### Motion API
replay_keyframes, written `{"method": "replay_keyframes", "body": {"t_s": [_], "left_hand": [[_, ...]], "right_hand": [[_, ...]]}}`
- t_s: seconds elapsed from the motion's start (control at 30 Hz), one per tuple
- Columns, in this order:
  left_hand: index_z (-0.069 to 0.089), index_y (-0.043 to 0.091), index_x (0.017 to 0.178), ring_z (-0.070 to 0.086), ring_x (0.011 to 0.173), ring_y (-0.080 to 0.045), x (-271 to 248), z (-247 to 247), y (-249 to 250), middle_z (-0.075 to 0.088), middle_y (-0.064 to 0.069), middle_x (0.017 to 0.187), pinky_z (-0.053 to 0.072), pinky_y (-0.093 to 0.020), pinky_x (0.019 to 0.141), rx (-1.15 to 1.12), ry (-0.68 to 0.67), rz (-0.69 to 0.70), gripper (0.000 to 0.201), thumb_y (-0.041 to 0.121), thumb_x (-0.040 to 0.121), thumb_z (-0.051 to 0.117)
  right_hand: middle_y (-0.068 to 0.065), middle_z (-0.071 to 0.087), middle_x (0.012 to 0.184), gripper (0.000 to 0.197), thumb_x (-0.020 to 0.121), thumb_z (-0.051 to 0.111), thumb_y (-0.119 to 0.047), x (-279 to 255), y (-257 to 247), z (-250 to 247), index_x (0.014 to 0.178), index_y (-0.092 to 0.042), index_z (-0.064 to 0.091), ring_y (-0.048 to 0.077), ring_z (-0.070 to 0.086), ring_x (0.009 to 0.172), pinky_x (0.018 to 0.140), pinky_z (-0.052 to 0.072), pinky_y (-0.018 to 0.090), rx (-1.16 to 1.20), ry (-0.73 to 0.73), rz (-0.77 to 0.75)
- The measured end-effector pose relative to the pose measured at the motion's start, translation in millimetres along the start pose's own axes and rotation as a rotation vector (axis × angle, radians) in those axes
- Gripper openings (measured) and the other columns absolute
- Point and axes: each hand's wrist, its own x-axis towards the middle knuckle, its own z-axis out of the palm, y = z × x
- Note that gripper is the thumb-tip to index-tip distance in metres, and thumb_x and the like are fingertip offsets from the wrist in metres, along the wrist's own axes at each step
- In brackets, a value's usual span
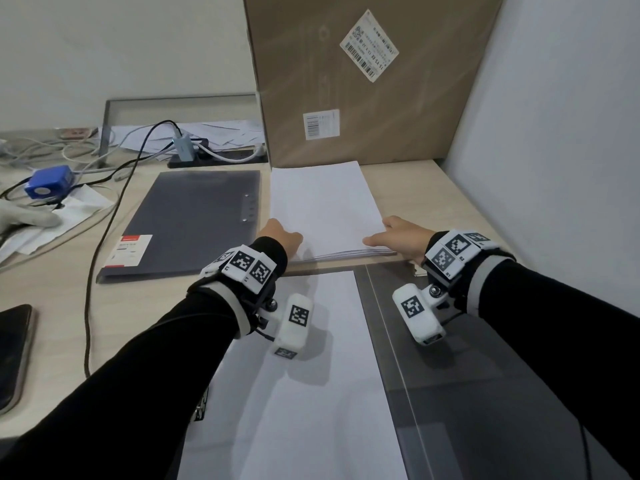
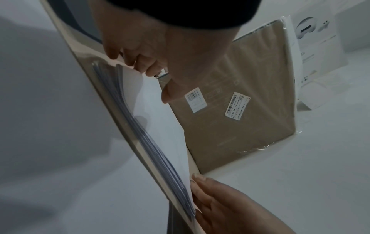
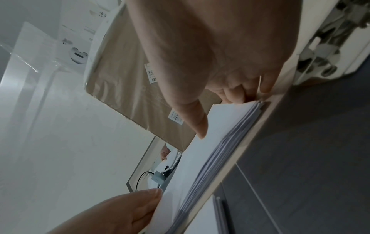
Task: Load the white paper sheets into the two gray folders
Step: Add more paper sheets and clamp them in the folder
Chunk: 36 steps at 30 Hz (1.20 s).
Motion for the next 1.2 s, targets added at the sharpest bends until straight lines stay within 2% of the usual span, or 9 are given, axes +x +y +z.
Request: {"method": "replay_keyframes", "body": {"t_s": [0.13, 0.37, 0.47, 0.53, 0.6, 0.67, 0.83, 1.03, 1.2], "left_hand": [[0.028, 0.004, 0.145, 0.041, 0.135, -0.029, 9.4, -4.9, 1.8, 0.039, -0.013, 0.148, 0.034, -0.032, 0.107, -0.220, 0.083, 0.005, 0.058, 0.018, 0.093, 0.047], [0.042, -0.001, 0.137, 0.054, 0.101, -0.024, 26.7, -11.7, 9.8, 0.051, -0.017, 0.138, 0.050, -0.037, 0.098, -0.619, 0.015, -0.171, 0.043, 0.011, 0.095, 0.043], [0.050, -0.002, 0.131, 0.053, 0.122, -0.029, 12.4, -12.3, 11.3, 0.052, -0.015, 0.138, 0.045, -0.026, 0.097, -0.195, 0.082, -0.045, 0.037, 0.012, 0.098, 0.038], [0.049, -0.005, 0.131, 0.051, 0.126, -0.033, 14.2, -19.3, 10.5, 0.053, -0.020, 0.136, 0.048, -0.026, 0.081, -0.312, 0.101, -0.051, 0.038, 0.006, 0.097, 0.038], [0.051, -0.006, 0.127, 0.054, 0.121, -0.040, 18.2, -24.1, -2.4, 0.056, -0.025, 0.128, 0.052, -0.034, 0.088, -0.342, 0.157, 0.018, 0.040, -0.001, 0.090, 0.039], [0.056, -0.005, 0.117, 0.058, 0.111, -0.039, 9.1, -32.1, -10.8, 0.060, -0.025, 0.116, 0.050, -0.044, 0.095, -0.470, 0.152, 0.068, 0.039, -0.004, 0.084, 0.036], [0.048, 0.013, 0.108, 0.052, 0.071, -0.022, -45.1, -50.3, -28.3, 0.058, -0.004, 0.086, 0.037, -0.027, 0.059, -0.702, -0.006, 0.244, 0.022, 0.000, 0.093, 0.038], [0.052, 0.018, 0.086, 0.060, 0.079, -0.020, -93.6, -75.1, -47.5, 0.061, -0.002, 0.094, 0.049, -0.033, 0.068, -0.728, -0.126, 0.340, 0.026, -0.007, 0.089, 0.044], [0.056, 0.010, 0.112, 0.065, 0.086, -0.023, -116.2, -87.4, -48.3, 0.067, -0.005, 0.103, 0.053, -0.035, 0.074, -0.827, -0.135, 0.422, 0.028, 0.006, 0.084, 0.059]], "right_hand": [[0.006, 0.028, 0.155, 0.089, 0.083, 0.063, -0.043, 0.1, 0.4, 1.6, 0.150, -0.008, 0.016, 0.025, 0.032, 0.140, 0.114, 0.030, 0.040, -0.025, -0.002, 0.000], [0.005, 0.038, 0.144, 0.081, 0.088, 0.053, -0.047, -1.6, 1.4, 1.5, 0.149, -0.008, 0.018, 0.022, 0.041, 0.128, 0.108, 0.035, 0.036, -0.066, 0.019, -0.016], [0.004, 0.047, 0.120, 0.072, 0.090, 0.052, -0.045, -1.9, 0.7, 1.0, 0.145, -0.006, 0.027, 0.020, 0.053, 0.098, 0.080, 0.046, 0.027, -0.023, 0.042, -0.026], [0.007, 0.053, 0.106, 0.070, 0.090, 0.052, -0.043, -6.4, -2.1, -3.0, 0.144, -0.006, 0.028, 0.017, 0.053, 0.074, 0.057, 0.045, 0.021, 0.041, 0.073, -0.027], [0.011, 0.053, 0.129, 0.078, 0.089, 0.055, -0.046, -10.7, -4.1, -9.7, 0.148, -0.006, 0.023, 0.026, 0.057, 0.110, 0.089, 0.050, 0.032, 0.145, 0.092, -0.026], [0.016, 0.043, 0.146, 0.081, 0.085, 0.061, -0.049, -20.2, -8.3, -17.3, 0.145, -0.005, 0.031, 0.033, 0.041, 0.136, 0.111, 0.035, 0.046, 0.301, 0.058, -0.043], [0.004, 0.068, 0.106, 0.042, 0.089, 0.061, -0.028, -63.9, -28.7, -34.7, 0.126, -0.010, 0.056, 0.018, 0.065, 0.090, 0.077, 0.053, 0.027, 0.684, -0.106, -0.132], [0.011, 0.065, 0.120, 0.032, 0.094, 0.049, -0.001, -116.8, -39.4, -31.7, 0.126, -0.003, 0.054, 0.023, 0.064, 0.103, 0.083, 0.056, 0.033, 0.772, 0.052, -0.320], [0.001, 0.067, 0.102, 0.019, 0.095, 0.047, 0.001, -165.1, -32.6, -0.5, 0.096, -0.015, 0.058, 0.015, 0.065, 0.089, 0.086, 0.054, 0.035, 0.795, 0.126, -0.467]]}}
